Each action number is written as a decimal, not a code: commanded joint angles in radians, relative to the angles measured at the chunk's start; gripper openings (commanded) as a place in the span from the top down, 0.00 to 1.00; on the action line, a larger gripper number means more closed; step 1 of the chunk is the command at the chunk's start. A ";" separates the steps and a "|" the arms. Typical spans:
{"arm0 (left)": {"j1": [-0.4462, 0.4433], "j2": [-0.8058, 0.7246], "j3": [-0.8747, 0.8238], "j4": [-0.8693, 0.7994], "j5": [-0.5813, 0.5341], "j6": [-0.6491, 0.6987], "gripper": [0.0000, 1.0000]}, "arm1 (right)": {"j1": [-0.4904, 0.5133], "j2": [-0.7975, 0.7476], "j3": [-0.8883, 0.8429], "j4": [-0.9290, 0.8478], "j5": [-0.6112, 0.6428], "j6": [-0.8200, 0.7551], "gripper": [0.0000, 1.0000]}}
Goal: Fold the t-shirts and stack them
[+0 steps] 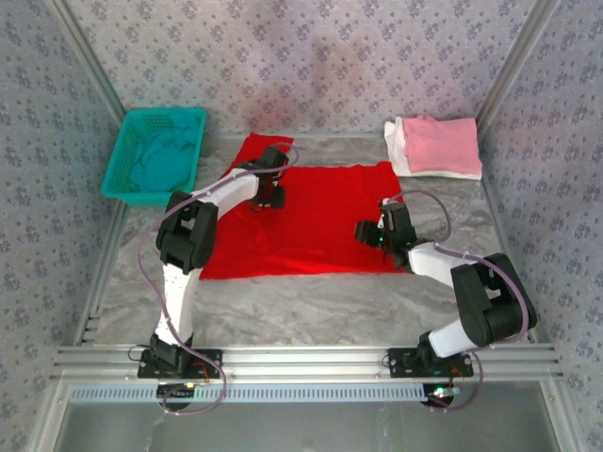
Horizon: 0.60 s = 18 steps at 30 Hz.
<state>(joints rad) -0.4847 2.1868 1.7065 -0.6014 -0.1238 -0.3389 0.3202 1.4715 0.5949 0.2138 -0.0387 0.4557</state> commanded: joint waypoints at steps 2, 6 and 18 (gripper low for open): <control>0.000 0.027 0.026 -0.022 -0.033 -0.002 0.71 | 0.000 -0.001 0.027 -0.013 0.001 0.009 0.41; 0.000 0.030 0.031 -0.027 -0.038 -0.004 0.81 | 0.000 -0.002 0.029 -0.019 0.000 0.007 0.41; -0.013 -0.024 0.017 -0.020 -0.060 -0.006 1.00 | -0.003 0.001 0.032 -0.026 0.000 0.008 0.41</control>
<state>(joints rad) -0.4866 2.2040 1.7084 -0.6083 -0.1551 -0.3416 0.3202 1.4715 0.6010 0.2077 -0.0387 0.4557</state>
